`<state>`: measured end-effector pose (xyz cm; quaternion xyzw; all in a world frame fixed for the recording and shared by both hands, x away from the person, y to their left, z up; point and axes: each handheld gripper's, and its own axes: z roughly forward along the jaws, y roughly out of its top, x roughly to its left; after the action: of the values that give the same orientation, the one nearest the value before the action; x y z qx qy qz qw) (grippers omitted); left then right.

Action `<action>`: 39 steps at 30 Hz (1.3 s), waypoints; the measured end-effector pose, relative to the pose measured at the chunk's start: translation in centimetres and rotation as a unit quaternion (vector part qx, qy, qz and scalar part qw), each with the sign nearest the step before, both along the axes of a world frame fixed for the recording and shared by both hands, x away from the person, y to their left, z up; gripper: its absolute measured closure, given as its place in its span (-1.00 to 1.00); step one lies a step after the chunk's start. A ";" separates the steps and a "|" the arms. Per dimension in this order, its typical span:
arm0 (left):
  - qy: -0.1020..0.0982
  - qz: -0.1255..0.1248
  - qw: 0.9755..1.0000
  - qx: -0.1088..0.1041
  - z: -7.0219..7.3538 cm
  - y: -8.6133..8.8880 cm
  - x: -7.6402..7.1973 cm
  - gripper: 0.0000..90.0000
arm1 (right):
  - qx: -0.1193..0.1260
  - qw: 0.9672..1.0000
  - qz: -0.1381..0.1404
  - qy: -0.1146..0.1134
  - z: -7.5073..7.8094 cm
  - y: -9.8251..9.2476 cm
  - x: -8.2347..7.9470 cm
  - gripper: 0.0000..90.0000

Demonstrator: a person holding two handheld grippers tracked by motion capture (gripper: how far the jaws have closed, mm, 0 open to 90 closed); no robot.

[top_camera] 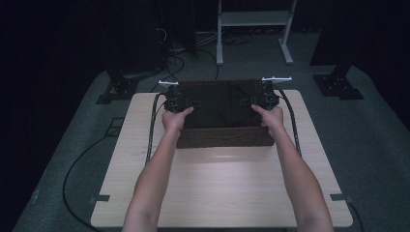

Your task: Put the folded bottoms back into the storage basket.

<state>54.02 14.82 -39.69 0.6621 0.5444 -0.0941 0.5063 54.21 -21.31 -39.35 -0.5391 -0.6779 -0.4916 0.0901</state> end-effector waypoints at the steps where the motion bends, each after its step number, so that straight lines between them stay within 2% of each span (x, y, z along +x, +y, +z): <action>1: 0.000 0.000 1.000 0.003 0.0 0.0 0.0 0.69 | -0.001 1.000 0.000 0.001 0.0 0.0 0.0 0.66; 19: 0.007 0.011 1.000 0.020 0.0 -0.2 0.0 0.69 | -0.020 1.000 0.000 0.009 -0.1 0.4 0.1 0.66; 27: 0.008 0.010 1.000 0.020 -0.1 -0.5 0.0 0.69 | -0.046 0.999 0.007 0.013 -0.1 0.9 0.2 0.67; 30: 0.010 0.014 0.999 0.028 -0.1 -0.5 0.0 0.67 | -0.056 0.998 0.008 0.016 -0.1 1.1 0.2 0.69; 32: 0.008 0.015 0.999 0.029 -0.1 -0.4 0.0 0.66 | -0.073 0.997 0.002 0.020 -0.1 1.2 0.2 0.67; 39: 0.000 0.029 0.999 0.024 0.0 -0.1 -0.1 0.59 | -0.079 0.996 -0.027 0.017 0.5 0.3 0.1 0.58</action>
<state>53.95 14.74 -39.68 0.6581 0.5654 -0.0669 0.4927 54.29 -21.03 -38.88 -0.5706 -0.6985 -0.4295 0.0450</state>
